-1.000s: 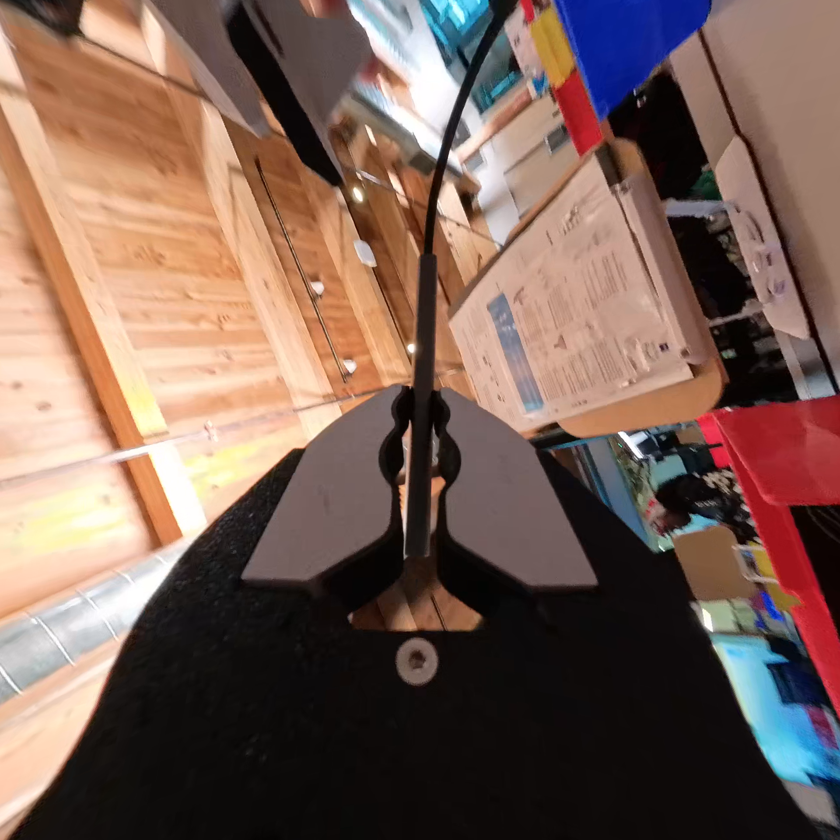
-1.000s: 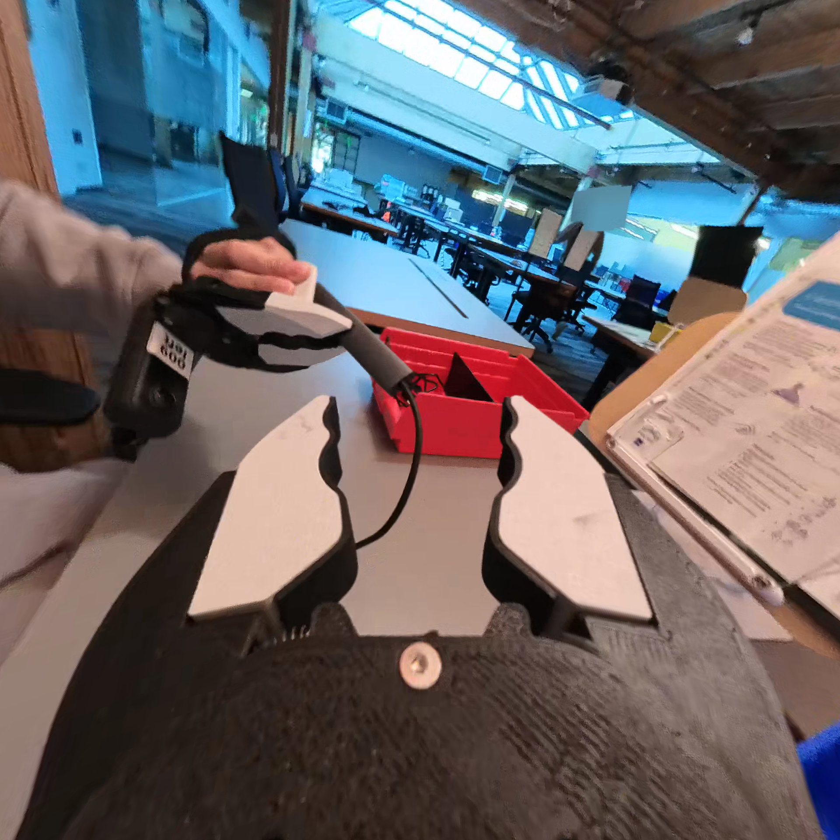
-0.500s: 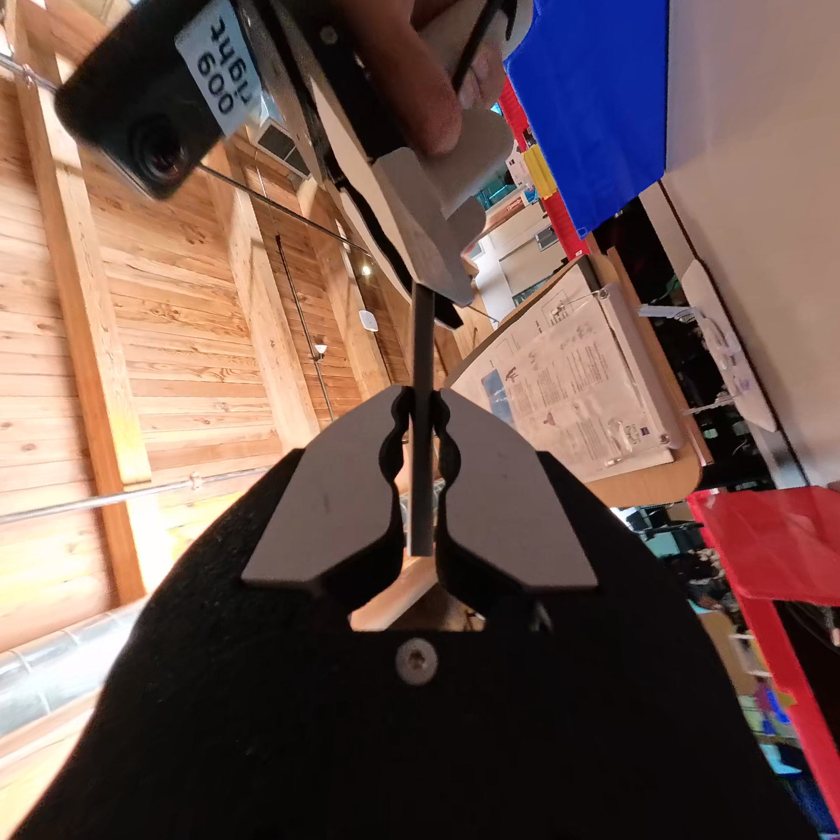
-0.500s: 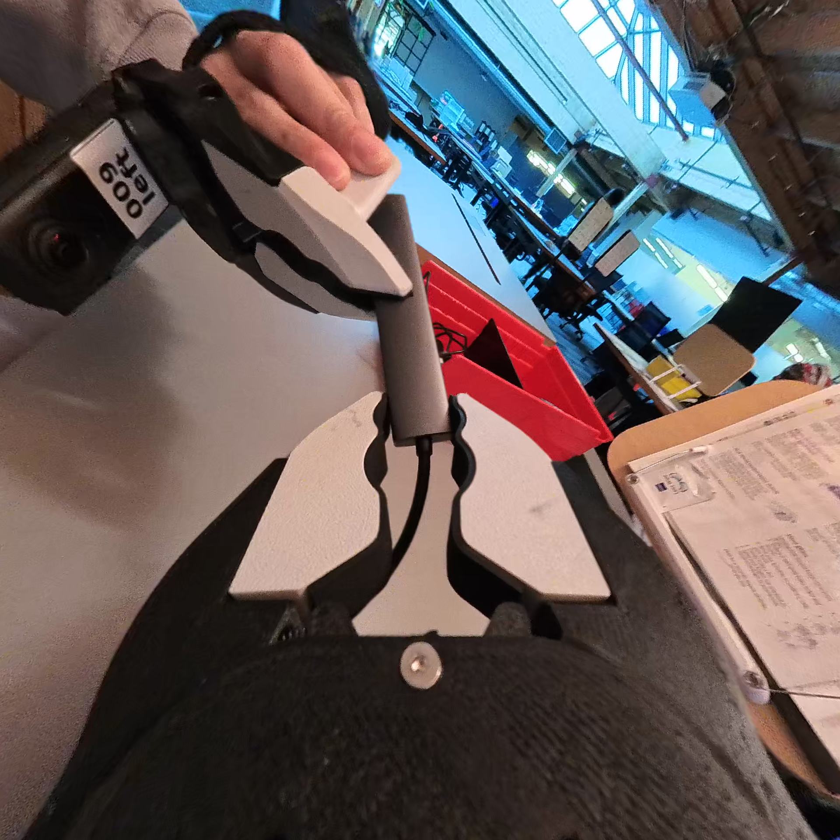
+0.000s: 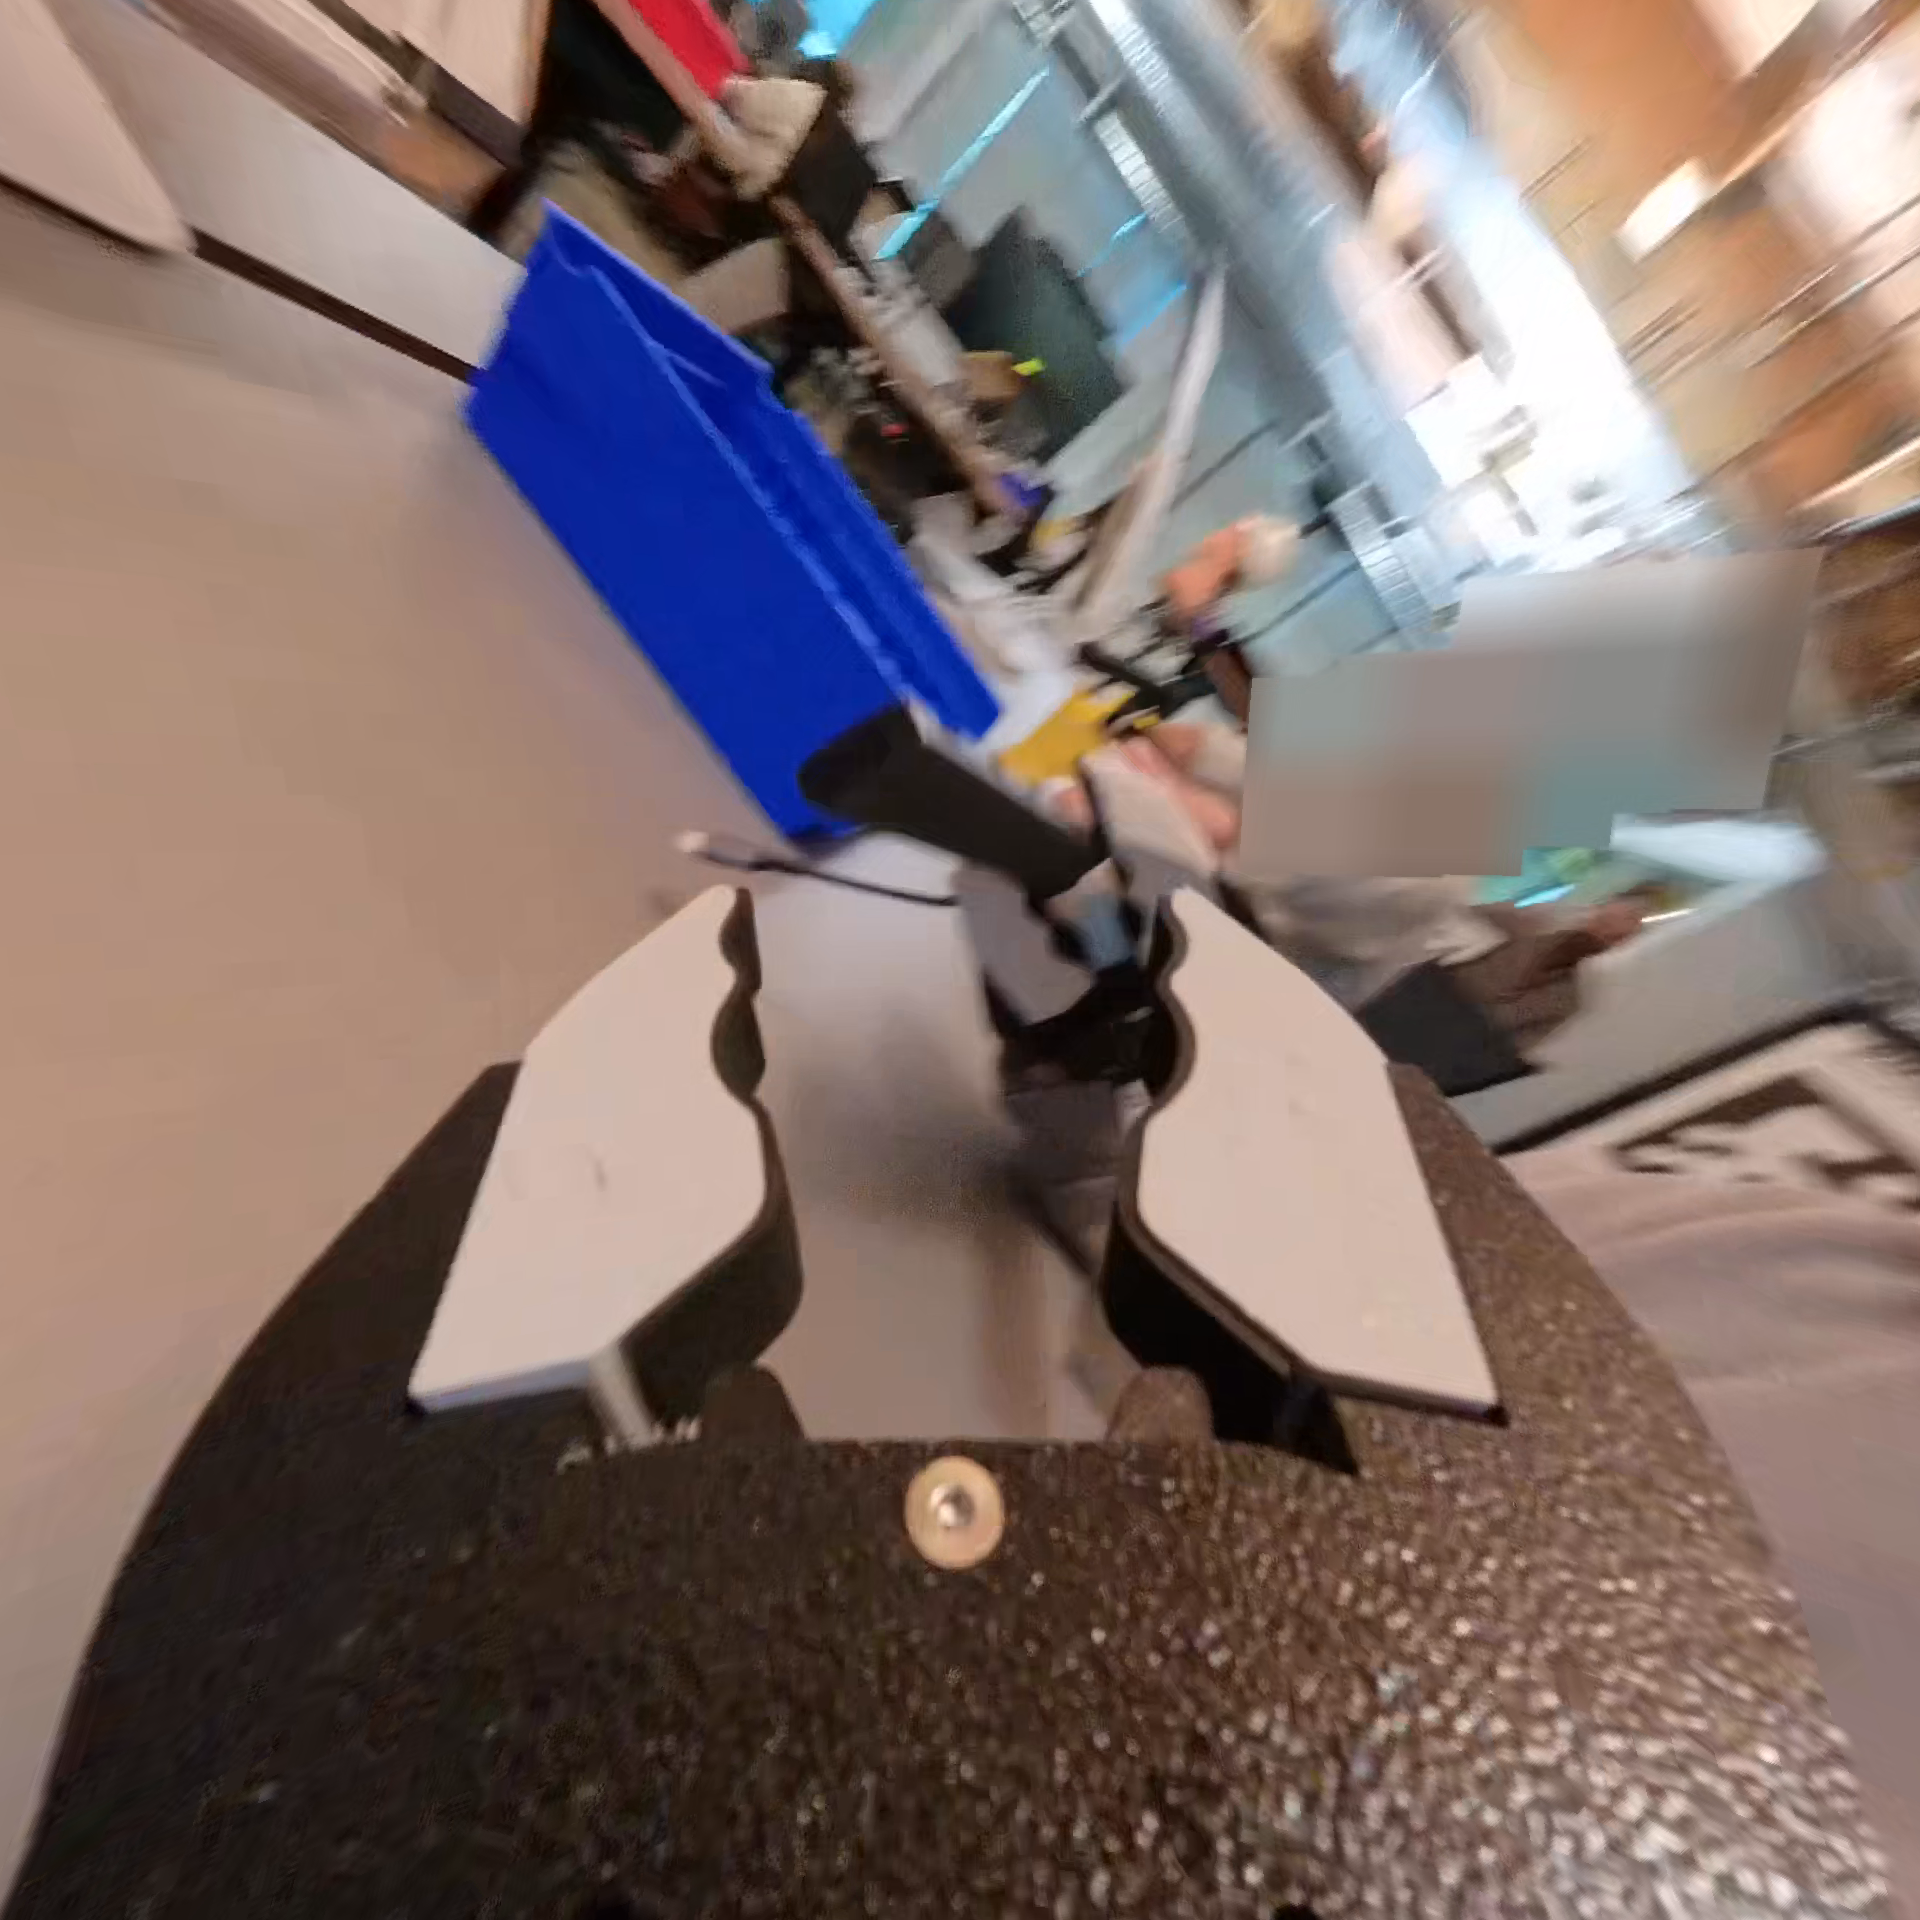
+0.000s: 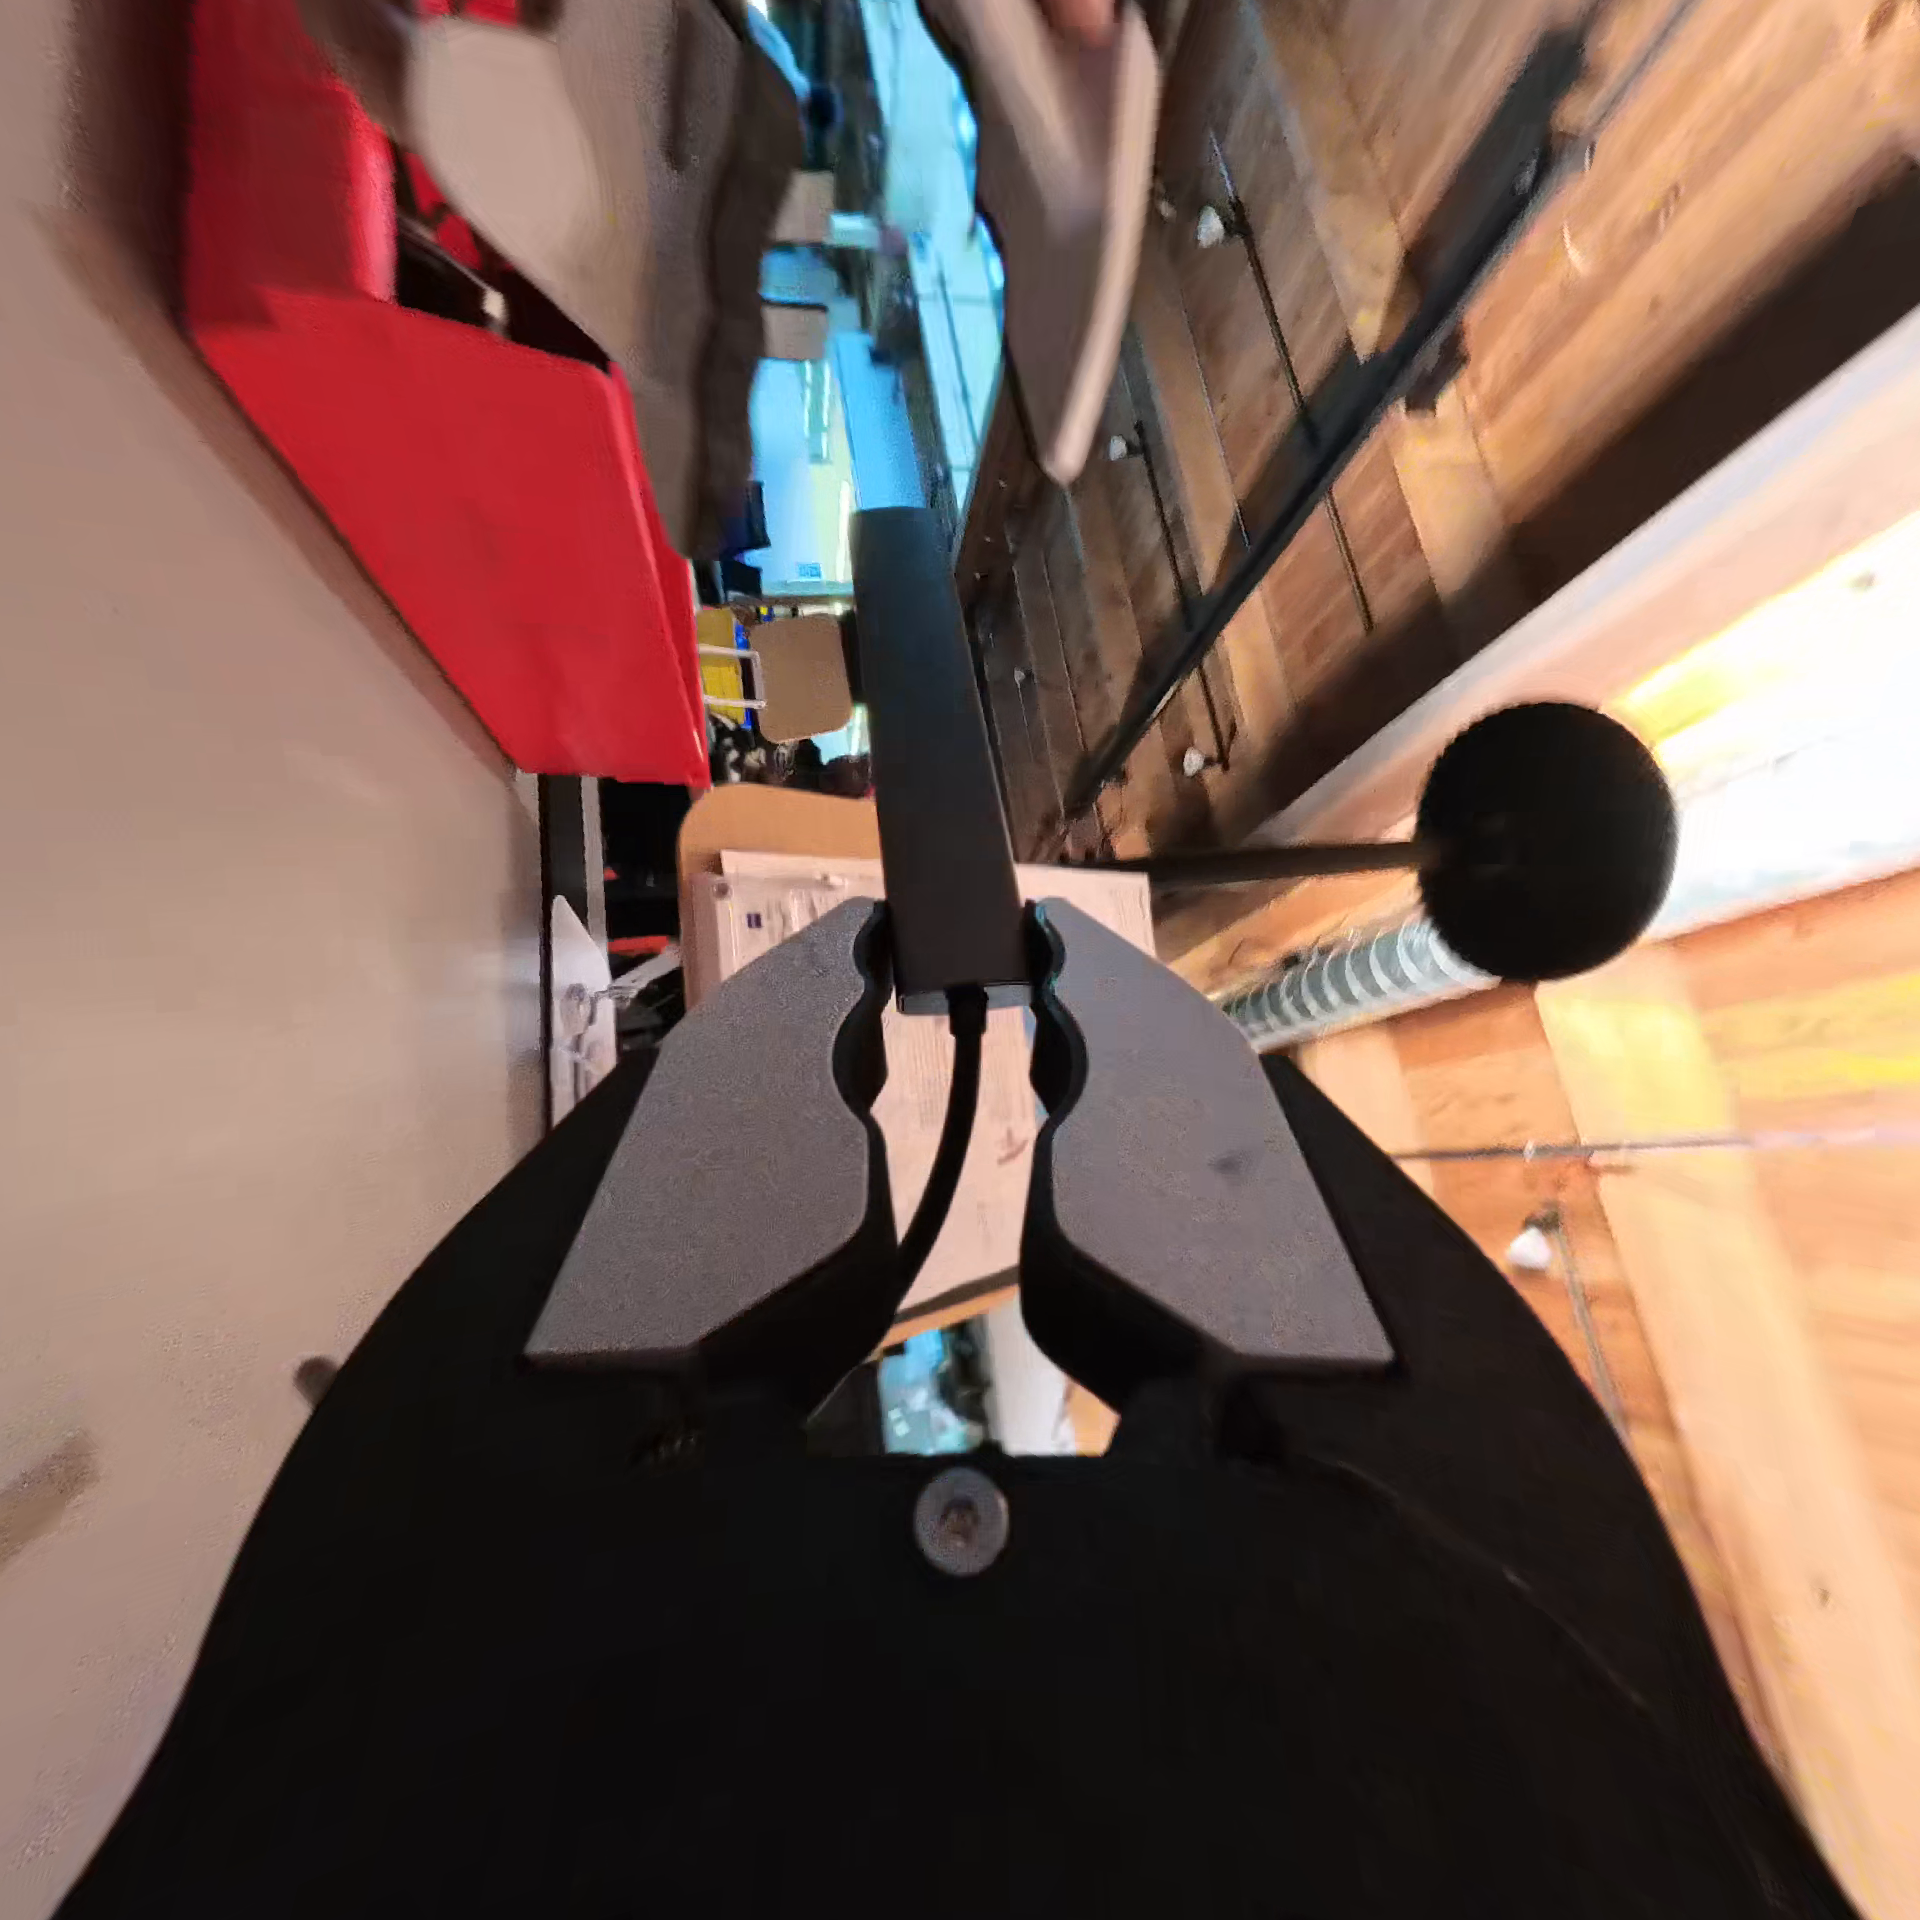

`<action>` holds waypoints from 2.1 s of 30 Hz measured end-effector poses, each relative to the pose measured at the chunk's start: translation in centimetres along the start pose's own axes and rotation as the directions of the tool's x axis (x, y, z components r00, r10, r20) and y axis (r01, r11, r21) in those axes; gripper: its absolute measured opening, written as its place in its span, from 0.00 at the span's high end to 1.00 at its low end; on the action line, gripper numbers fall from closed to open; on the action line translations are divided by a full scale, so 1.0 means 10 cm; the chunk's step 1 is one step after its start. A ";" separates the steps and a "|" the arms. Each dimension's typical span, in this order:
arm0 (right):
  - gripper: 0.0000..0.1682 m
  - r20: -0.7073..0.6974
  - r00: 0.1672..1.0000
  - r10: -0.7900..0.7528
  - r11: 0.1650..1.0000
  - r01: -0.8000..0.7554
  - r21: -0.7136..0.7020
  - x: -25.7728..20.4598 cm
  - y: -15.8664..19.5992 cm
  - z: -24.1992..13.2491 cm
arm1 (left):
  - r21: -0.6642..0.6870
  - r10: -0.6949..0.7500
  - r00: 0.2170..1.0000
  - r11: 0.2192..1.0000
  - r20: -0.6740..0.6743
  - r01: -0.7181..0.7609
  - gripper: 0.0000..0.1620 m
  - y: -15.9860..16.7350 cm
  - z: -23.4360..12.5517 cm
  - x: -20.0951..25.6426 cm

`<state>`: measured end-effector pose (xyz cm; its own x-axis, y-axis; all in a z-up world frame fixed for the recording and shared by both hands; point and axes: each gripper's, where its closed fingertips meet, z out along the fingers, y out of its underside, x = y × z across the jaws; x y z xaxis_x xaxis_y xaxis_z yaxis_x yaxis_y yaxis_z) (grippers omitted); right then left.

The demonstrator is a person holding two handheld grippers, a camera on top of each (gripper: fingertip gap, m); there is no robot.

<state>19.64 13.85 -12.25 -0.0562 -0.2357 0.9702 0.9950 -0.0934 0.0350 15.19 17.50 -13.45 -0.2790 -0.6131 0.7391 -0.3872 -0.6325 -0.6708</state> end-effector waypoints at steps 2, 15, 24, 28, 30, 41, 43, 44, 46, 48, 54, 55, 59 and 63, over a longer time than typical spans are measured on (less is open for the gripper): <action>0.86 -0.025 0.998 -0.053 0.997 0.054 0.050 -0.03 -0.15 0.00 | -0.004 -0.125 0.983 0.992 -0.138 0.125 0.62 -0.02 -0.03 0.06; 0.86 0.003 0.999 -0.054 0.987 0.053 0.154 -0.17 -0.36 -0.04 | -0.249 -0.288 0.928 0.941 -0.237 0.229 0.85 0.29 -0.22 0.10; 0.86 -0.037 0.993 -0.109 0.980 0.114 0.166 -0.13 -0.42 -0.06 | -0.279 -0.314 0.922 0.928 -0.227 0.247 0.85 0.33 -0.25 0.14; 0.79 0.086 0.994 0.071 0.976 -0.087 0.199 -0.22 -0.40 -0.05 | -0.264 -0.126 0.974 0.962 -0.188 0.074 0.85 0.36 -0.27 0.10; 0.76 0.203 0.937 0.283 0.927 -0.322 0.193 -0.20 -0.35 -0.04 | -0.225 0.027 0.986 0.972 -0.166 -0.064 0.85 0.29 -0.30 0.09; 0.65 0.619 0.019 0.785 -0.026 -0.998 0.063 0.41 -0.33 -0.16 | -0.067 0.767 0.590 0.595 -0.253 -0.801 0.85 0.27 -0.31 0.24; 0.69 0.630 0.035 0.776 0.047 -0.999 -0.002 0.30 -0.40 -0.14 | -0.043 0.788 0.564 0.573 -0.246 -0.819 0.85 0.27 -0.24 0.22; 0.67 0.633 0.029 0.774 0.104 -0.991 -0.082 0.16 -0.43 -0.13 | -0.037 0.792 0.560 0.570 -0.241 -0.821 0.85 0.27 -0.20 0.20; 0.57 0.637 0.031 0.771 0.202 -0.959 -0.197 -0.08 -0.44 -0.13 | -0.034 0.786 0.566 0.577 -0.246 -0.816 0.85 0.29 -0.12 0.17; 0.58 0.633 0.036 0.774 0.225 -0.949 -0.221 -0.19 -0.43 -0.12 | -0.032 0.781 0.569 0.582 -0.257 -0.813 0.85 0.30 -0.05 0.16; 0.74 0.634 -0.124 0.763 0.016 -0.978 -0.209 -0.15 -0.41 -0.09 | 0.024 0.772 0.566 0.597 -0.289 -0.802 0.85 0.30 0.07 0.16; 0.71 0.642 -0.169 0.748 -0.021 -0.973 -0.232 -0.14 -0.43 -0.10 | 0.037 0.770 0.566 0.601 -0.294 -0.799 0.85 0.30 0.08 0.16; 0.74 0.655 -0.277 0.703 -0.056 -0.940 -0.337 -0.29 -0.46 -0.12 | 0.107 0.756 0.575 0.630 -0.314 -0.769 0.85 0.25 0.07 0.20; 0.85 0.669 -0.300 0.680 -0.136 -0.948 -0.288 -0.22 -0.45 -0.13 | 0.126 0.749 0.576 0.639 -0.326 -0.759 0.85 0.27 0.08 0.20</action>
<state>15.15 13.52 -14.83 0.7483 0.6546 -0.1073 -0.1057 -0.0420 -0.9935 14.34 14.21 -13.86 -0.7377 -0.6728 -0.0566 0.0751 0.0015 -0.9972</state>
